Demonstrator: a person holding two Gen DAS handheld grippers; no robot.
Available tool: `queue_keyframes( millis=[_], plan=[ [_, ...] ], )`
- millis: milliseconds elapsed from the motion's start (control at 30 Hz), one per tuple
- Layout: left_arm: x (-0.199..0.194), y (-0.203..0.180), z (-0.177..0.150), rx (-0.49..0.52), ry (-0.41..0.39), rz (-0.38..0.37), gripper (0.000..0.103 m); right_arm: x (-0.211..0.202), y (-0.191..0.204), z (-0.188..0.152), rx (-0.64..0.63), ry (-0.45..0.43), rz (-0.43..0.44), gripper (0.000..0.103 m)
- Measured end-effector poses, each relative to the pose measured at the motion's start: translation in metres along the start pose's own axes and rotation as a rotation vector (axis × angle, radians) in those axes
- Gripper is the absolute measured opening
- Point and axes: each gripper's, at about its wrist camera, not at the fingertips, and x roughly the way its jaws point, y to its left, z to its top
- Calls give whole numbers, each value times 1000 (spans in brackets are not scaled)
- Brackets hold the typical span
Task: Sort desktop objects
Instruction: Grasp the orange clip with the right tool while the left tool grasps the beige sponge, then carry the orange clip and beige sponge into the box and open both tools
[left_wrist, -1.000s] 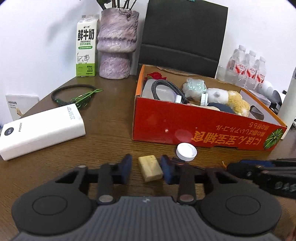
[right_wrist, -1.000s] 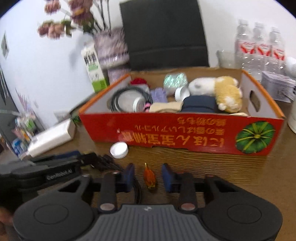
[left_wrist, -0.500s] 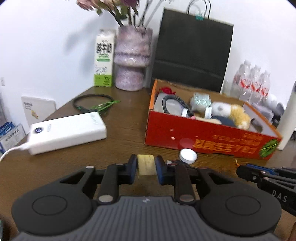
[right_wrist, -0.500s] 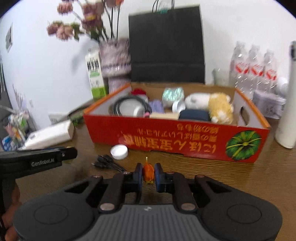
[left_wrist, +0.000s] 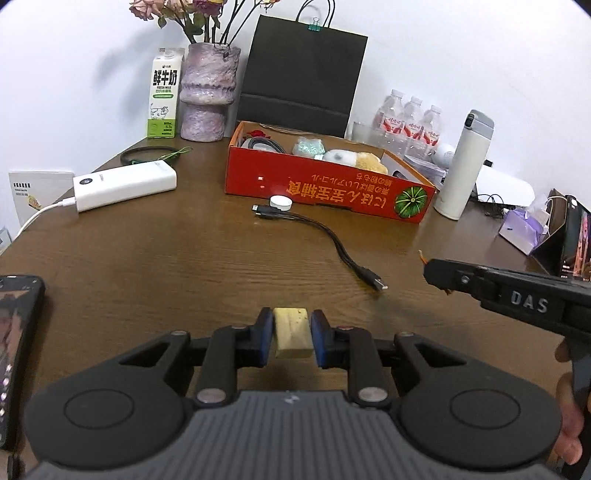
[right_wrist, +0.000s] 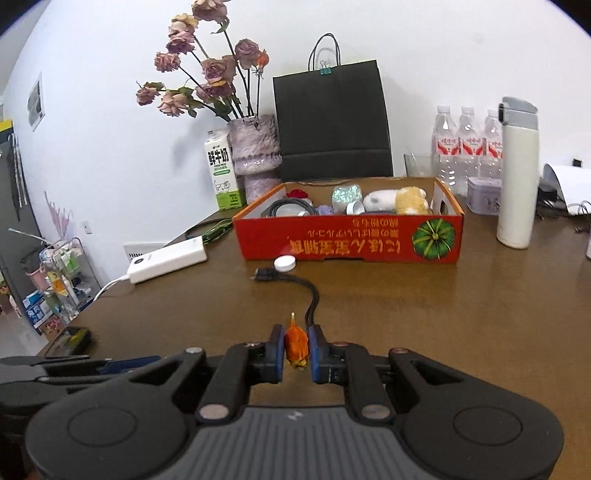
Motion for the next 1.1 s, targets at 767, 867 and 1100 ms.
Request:
queue_keyframes(
  millis=[767,867,1100],
  plan=[
    [28,8,53,54,37,-80,23,16,-30,35,66,3,39,13],
    [46,8,92,81,17,-92,23,37,-36,63,62,-14,51,13],
    [136,2,210,117,12,-138,23,103,-52,155,41,-49,96,13]
  ],
)
